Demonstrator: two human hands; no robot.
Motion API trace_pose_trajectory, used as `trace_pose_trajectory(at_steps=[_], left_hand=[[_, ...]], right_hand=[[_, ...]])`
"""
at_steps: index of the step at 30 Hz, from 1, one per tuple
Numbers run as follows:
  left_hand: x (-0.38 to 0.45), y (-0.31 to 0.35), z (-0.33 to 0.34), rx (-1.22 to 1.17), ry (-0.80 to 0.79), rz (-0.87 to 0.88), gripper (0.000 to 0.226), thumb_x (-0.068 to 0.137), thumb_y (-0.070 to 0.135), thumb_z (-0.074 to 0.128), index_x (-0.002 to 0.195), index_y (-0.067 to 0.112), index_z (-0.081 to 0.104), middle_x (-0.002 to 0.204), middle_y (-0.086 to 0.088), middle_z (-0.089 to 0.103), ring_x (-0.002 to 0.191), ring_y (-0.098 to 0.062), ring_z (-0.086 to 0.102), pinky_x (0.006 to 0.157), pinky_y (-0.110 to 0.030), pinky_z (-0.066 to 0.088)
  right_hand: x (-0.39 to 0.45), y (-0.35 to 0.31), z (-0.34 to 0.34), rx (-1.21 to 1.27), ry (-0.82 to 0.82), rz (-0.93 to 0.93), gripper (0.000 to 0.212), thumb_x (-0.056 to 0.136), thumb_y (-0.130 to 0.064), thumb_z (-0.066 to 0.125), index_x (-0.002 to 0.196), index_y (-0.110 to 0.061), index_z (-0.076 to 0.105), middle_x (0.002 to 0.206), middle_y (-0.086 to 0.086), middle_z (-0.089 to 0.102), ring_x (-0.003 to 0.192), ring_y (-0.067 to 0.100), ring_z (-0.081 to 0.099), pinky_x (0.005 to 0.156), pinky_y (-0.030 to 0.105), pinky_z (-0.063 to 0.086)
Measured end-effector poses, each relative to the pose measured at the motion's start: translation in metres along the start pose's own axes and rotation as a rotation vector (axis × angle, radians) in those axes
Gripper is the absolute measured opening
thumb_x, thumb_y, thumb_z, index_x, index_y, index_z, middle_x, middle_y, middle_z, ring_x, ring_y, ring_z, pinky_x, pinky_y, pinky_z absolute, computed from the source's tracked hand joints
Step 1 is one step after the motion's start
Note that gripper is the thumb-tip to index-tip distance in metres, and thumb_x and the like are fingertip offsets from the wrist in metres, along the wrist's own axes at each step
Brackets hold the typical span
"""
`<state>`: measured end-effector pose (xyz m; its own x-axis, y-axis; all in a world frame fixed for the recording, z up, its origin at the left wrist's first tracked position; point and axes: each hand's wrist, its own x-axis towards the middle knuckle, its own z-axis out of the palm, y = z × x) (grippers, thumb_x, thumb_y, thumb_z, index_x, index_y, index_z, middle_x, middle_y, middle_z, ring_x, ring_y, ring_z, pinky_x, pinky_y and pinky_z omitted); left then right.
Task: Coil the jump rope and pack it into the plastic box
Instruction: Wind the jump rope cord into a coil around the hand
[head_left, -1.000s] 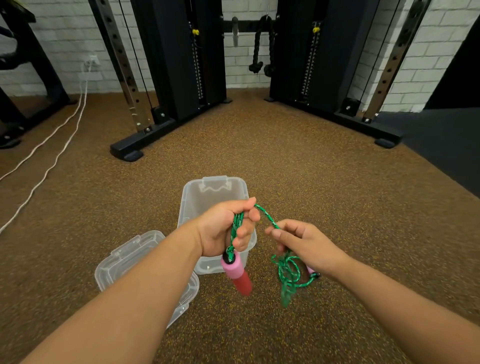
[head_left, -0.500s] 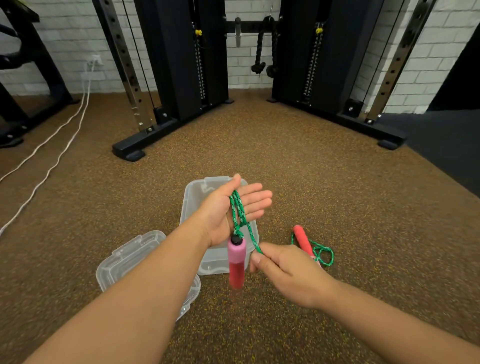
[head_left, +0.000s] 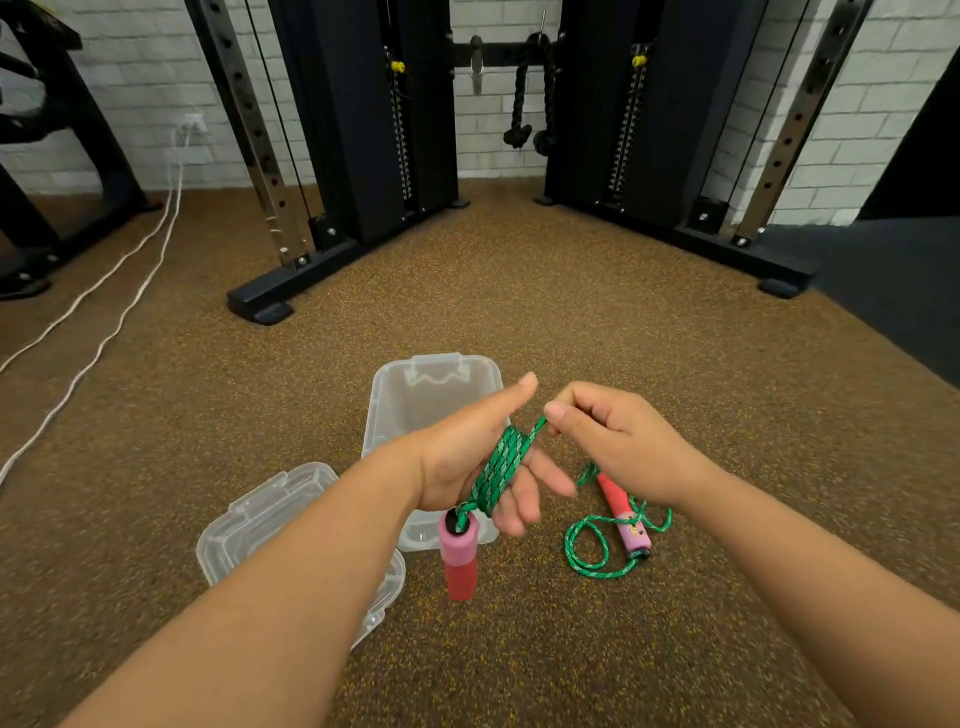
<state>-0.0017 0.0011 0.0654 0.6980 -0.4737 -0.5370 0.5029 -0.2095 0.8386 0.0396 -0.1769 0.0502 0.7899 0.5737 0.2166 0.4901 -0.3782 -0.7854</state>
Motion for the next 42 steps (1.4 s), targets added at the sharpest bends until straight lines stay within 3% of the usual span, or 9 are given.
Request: trace_pose_trajectory(at_steps=[4,11,15,19,24,27,33,36,42], left_hand=[[-0.005,-0.002,0.0,-0.059,0.055,0.125,0.039,0.095,0.037,0.039,0.07,0.012,0.055,0.033,0.005,0.038,0.029,-0.01,0.04,0.042,-0.021,0.035],[-0.009,-0.005,-0.014,-0.298,0.127,0.174,0.041,0.095,0.04,0.037,0.06,0.02,0.042,0.032,0.008,0.03,0.029,-0.01,0.032,0.041,-0.022,0.034],[-0.009,-0.004,-0.017,-0.326,0.152,0.185,0.042,0.095,0.04,0.037,0.058,0.021,0.041,0.032,0.008,0.029,0.029,-0.01,0.032,0.041,-0.021,0.034],[-0.009,-0.005,-0.015,-0.329,0.15,0.193,0.043,0.096,0.039,0.036,0.058,0.02,0.041,0.031,0.009,0.03,0.028,-0.009,0.032,0.041,-0.021,0.033],[-0.011,-0.002,-0.017,-0.362,0.179,0.238,0.043,0.095,0.038,0.037,0.056,0.021,0.043,0.032,0.008,0.029,0.029,-0.009,0.03,0.043,-0.023,0.033],[-0.014,0.0,-0.021,-0.397,0.218,0.282,0.044,0.096,0.037,0.036,0.055,0.021,0.044,0.031,0.009,0.028,0.028,-0.009,0.03,0.042,-0.023,0.032],[-0.019,-0.002,-0.026,-0.415,0.239,0.287,0.047,0.096,0.037,0.036,0.052,0.022,0.047,0.031,0.008,0.029,0.028,-0.009,0.03,0.042,-0.023,0.032],[-0.017,-0.002,-0.022,-0.391,0.209,0.252,0.046,0.096,0.036,0.037,0.053,0.021,0.046,0.031,0.008,0.029,0.028,-0.009,0.031,0.042,-0.023,0.034],[-0.012,0.002,-0.009,-0.325,0.095,0.176,0.044,0.094,0.037,0.038,0.055,0.021,0.046,0.03,0.008,0.03,0.028,-0.009,0.034,0.04,-0.021,0.036]], right_hand=[[-0.002,0.011,0.01,0.273,-0.075,0.148,0.023,0.097,-0.028,0.048,0.083,-0.017,0.063,0.066,0.0,0.055,0.062,0.01,0.048,0.062,0.028,0.042],[-0.019,0.029,0.01,0.572,-0.291,0.409,0.048,0.091,-0.051,0.04,0.104,-0.016,0.071,0.072,0.006,0.065,0.065,0.015,0.055,0.063,0.024,0.044],[-0.024,0.038,0.013,0.492,-0.127,0.443,0.05,0.1,-0.042,0.031,0.091,-0.02,0.075,0.059,-0.01,0.047,0.058,0.007,0.043,0.066,0.028,0.04],[-0.029,0.047,0.017,0.351,0.027,0.466,0.05,0.086,-0.067,0.039,0.085,-0.024,0.065,0.076,-0.014,0.052,0.07,0.003,0.044,0.07,0.028,0.035],[-0.035,0.051,0.024,0.401,0.054,0.5,0.04,0.099,-0.044,0.032,0.097,-0.022,0.066,0.075,-0.009,0.052,0.068,0.009,0.038,0.065,0.025,0.032],[-0.044,0.07,0.025,0.339,0.081,0.523,0.046,0.089,-0.063,0.038,0.096,-0.024,0.059,0.077,-0.011,0.043,0.072,0.007,0.038,0.068,0.025,0.031],[-0.052,0.099,0.01,0.183,0.363,0.655,0.021,0.098,-0.022,0.042,0.091,-0.016,0.061,0.104,0.007,0.063,0.086,0.017,0.055,0.075,0.033,0.041],[-0.051,0.109,0.009,-0.052,0.228,0.744,0.034,0.09,-0.01,0.048,0.122,-0.016,0.058,0.123,0.009,0.059,0.105,0.028,0.059,0.093,0.044,0.047],[-0.02,0.04,0.034,0.273,-0.005,0.249,0.055,0.088,-0.003,0.054,0.131,-0.036,0.044,0.135,-0.013,0.051,0.128,-0.003,0.042,0.112,0.028,0.033]])
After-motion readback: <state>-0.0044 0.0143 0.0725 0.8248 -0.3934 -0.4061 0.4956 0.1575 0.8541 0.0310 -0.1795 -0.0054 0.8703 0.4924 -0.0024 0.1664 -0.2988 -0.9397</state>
